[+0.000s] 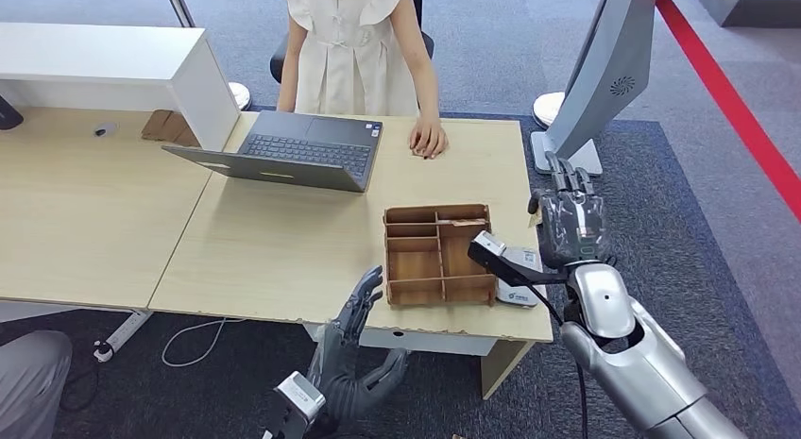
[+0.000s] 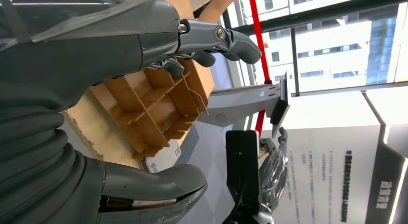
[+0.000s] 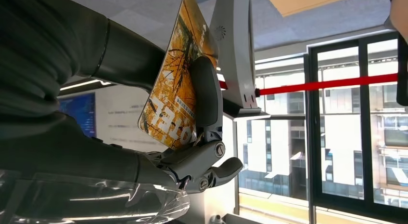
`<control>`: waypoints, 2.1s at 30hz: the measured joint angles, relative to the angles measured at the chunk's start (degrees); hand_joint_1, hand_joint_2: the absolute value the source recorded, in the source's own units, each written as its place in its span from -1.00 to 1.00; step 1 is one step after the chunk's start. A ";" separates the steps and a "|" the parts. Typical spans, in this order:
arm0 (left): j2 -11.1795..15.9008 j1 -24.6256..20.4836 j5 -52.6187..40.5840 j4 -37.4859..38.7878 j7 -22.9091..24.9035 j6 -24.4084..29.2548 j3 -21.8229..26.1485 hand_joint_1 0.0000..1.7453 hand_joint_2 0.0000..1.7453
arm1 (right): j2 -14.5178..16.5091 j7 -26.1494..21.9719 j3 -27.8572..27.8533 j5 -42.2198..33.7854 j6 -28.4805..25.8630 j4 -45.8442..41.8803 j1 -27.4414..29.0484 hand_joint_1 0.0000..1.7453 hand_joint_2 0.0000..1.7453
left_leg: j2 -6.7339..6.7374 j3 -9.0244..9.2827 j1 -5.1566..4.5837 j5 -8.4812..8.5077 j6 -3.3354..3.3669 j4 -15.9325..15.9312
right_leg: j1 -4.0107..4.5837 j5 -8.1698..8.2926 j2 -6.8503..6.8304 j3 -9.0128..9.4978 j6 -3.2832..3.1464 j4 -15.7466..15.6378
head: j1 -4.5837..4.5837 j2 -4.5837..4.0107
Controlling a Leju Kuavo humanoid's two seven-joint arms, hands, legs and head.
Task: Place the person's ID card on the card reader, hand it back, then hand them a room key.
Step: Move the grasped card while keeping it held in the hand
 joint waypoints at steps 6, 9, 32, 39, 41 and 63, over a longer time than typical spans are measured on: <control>0.28 0.47 0.13 -0.58 0.02 2.40 0.32 -1.00 1.00 | 0.90 -0.73 1.39 -3.13 -0.89 4.07 -0.92 1.00 1.00 | -0.01 -0.04 0.01 0.00 0.00 0.00 | 0.00 0.00 -0.01 0.00 0.00 0.01 | -0.01 0.00; 0.56 0.73 0.33 -0.99 0.05 3.06 0.35 -1.00 1.00 | 1.24 -0.73 2.02 -4.33 -1.51 6.49 -1.76 1.00 1.00 | -0.01 -0.03 0.01 0.01 0.00 0.00 | 0.00 0.00 -0.02 0.00 0.00 0.01 | -0.01 0.00; 1.67 1.79 0.83 -2.50 0.96 4.51 0.45 -1.00 1.00 | 0.70 1.36 3.43 -6.60 -1.42 13.76 -2.85 1.00 1.00 | 0.00 0.01 0.00 0.01 0.00 0.00 | 0.00 0.00 -0.02 0.00 0.00 0.00 | -0.01 0.01; 1.99 2.16 0.48 -3.29 1.10 6.36 0.51 -1.00 1.00 | 1.29 0.19 3.43 -6.56 -1.33 14.87 -2.86 1.00 1.00 | 0.00 0.00 0.01 0.00 0.00 0.00 | 0.00 0.00 -0.02 0.00 0.00 0.01 | -0.01 0.00; 2.05 2.26 0.46 -3.45 1.13 6.90 0.55 -1.00 1.00 | 1.72 -0.49 3.46 -6.73 -1.17 15.39 -2.87 1.00 1.00 | 0.00 -0.01 0.01 0.01 0.00 0.00 | 0.00 0.00 -0.02 0.00 0.00 0.01 | -0.01 0.00; 3.37 3.93 1.98 -4.75 0.87 12.42 0.60 -1.00 1.00 | 9.77 -5.98 5.90 -9.68 -3.14 26.49 -5.86 1.00 1.00 | 0.00 0.01 0.01 0.01 -0.01 0.00 | 0.01 0.00 -0.02 0.00 0.00 0.02 | 0.00 0.00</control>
